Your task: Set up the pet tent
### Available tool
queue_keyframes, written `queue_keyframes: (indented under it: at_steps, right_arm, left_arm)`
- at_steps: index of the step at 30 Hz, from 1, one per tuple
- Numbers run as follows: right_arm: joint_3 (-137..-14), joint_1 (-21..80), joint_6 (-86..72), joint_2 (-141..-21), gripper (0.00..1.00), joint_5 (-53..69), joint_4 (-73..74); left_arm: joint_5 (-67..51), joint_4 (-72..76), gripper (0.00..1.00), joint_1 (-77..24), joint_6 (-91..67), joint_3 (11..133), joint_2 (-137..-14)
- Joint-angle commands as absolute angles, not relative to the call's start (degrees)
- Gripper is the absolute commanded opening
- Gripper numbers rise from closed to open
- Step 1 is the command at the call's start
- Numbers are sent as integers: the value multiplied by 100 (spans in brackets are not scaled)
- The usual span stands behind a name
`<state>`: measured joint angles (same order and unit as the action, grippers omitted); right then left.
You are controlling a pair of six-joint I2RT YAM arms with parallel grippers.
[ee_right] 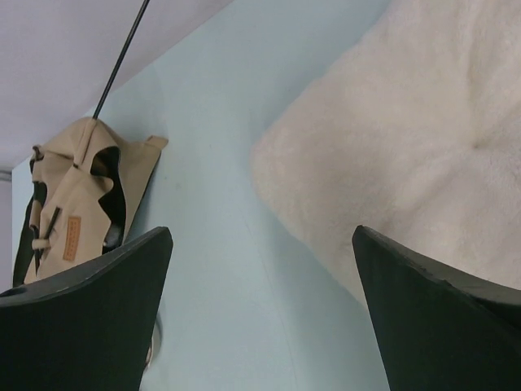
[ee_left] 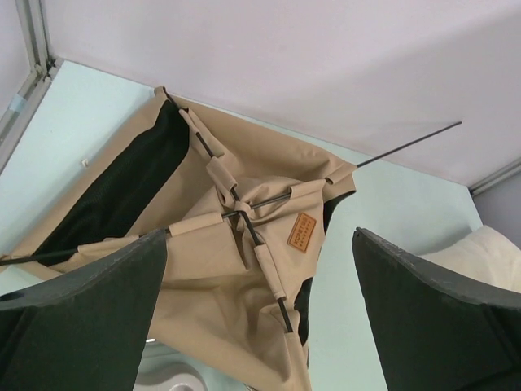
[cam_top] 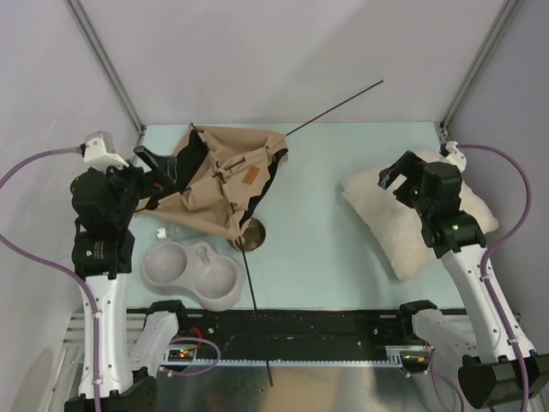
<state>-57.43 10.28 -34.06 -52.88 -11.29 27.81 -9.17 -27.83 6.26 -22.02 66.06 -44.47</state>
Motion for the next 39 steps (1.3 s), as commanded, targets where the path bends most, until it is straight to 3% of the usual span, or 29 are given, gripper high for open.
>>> queue_keyframes:
  at_steps: [1,17,31,39]
  right_arm:
    - [-5704,1098,-3232,-5035,100,-742,3133]
    - [-5185,2256,-2536,-4199,96,1610,3370]
    - [-4296,6716,-3267,-4337,97,-542,2500]
    - [-4571,7964,-3271,-5592,95,-1349,2108]
  left_arm:
    - [-819,-2815,100,437,-2321,6473,-4322]
    - [-2072,-2813,100,-193,-3601,5356,-3861]
    - [-1774,-2816,100,-1616,-4157,3915,-3041]
    - [-1447,-2829,100,-2250,-4091,3375,-2803]
